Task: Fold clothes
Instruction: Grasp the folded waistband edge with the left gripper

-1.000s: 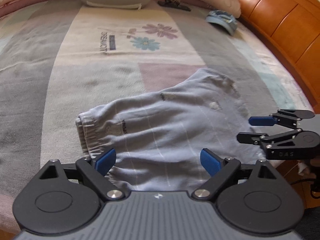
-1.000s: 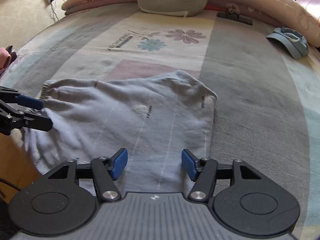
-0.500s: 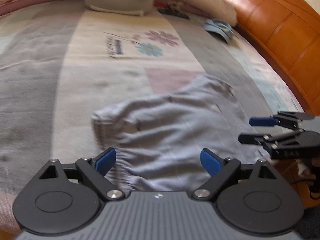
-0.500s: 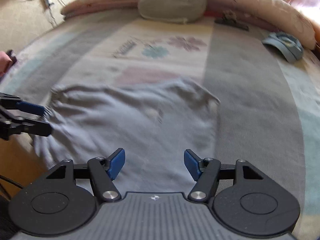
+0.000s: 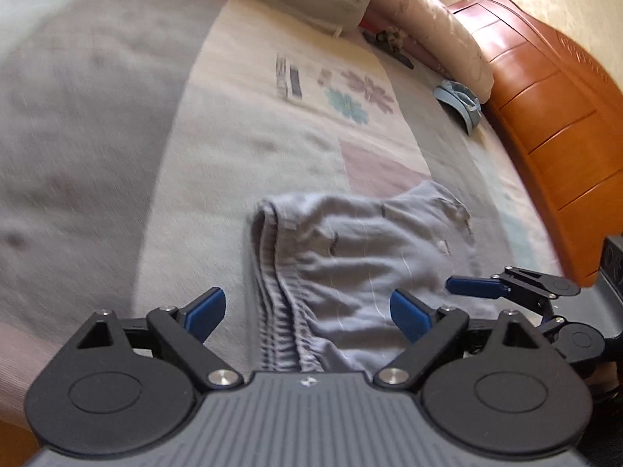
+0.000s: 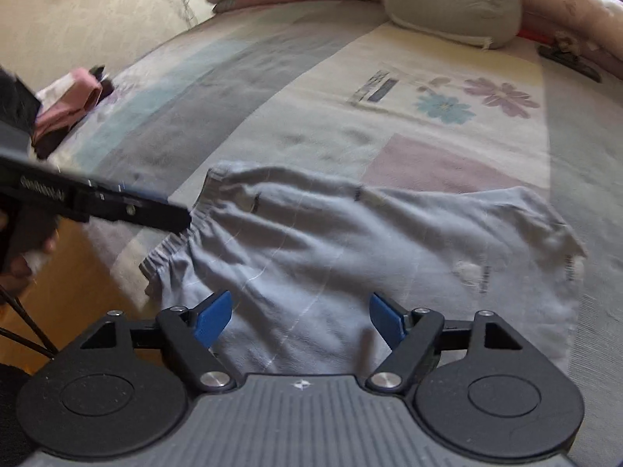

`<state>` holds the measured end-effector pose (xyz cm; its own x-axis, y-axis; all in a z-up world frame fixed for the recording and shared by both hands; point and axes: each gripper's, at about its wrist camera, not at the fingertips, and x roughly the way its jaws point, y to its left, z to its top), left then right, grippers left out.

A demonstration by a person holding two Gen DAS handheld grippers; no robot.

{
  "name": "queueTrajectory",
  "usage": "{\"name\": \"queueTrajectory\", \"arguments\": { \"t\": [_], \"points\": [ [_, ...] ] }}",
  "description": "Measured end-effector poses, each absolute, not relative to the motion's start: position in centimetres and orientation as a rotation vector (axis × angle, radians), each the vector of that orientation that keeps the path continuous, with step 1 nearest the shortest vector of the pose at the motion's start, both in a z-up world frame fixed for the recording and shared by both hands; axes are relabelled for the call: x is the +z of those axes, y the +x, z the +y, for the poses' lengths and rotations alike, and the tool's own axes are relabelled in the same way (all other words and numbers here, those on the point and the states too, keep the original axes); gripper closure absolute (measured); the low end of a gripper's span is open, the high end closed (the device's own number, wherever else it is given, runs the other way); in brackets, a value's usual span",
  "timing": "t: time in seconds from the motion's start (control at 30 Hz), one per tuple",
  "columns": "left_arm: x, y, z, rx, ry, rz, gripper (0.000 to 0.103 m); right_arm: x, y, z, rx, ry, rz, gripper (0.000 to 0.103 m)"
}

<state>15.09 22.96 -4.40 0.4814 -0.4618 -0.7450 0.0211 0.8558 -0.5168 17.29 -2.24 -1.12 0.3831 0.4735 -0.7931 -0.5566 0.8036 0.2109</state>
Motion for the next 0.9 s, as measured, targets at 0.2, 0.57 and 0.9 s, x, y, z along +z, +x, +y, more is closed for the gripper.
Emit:
{"name": "queueTrajectory", "arguments": {
  "t": [0.2, 0.57, 0.9],
  "points": [
    [-5.7, 15.9, 23.5, -0.365, -0.604, 1.066, 0.009, -0.7, 16.8, -5.8, 0.524, -0.017, 0.982, 0.02],
    [-6.9, 18.6, 24.7, -0.422, -0.782, 1.066, 0.007, -0.3, 14.9, -7.0, 0.455, -0.023, 0.953, 0.02],
    [-9.0, 18.7, 26.7, -0.458, -1.044, 1.151, 0.007, 0.4, 14.7, -8.9, 0.429, 0.061, 0.913, 0.016]
  ]
}}
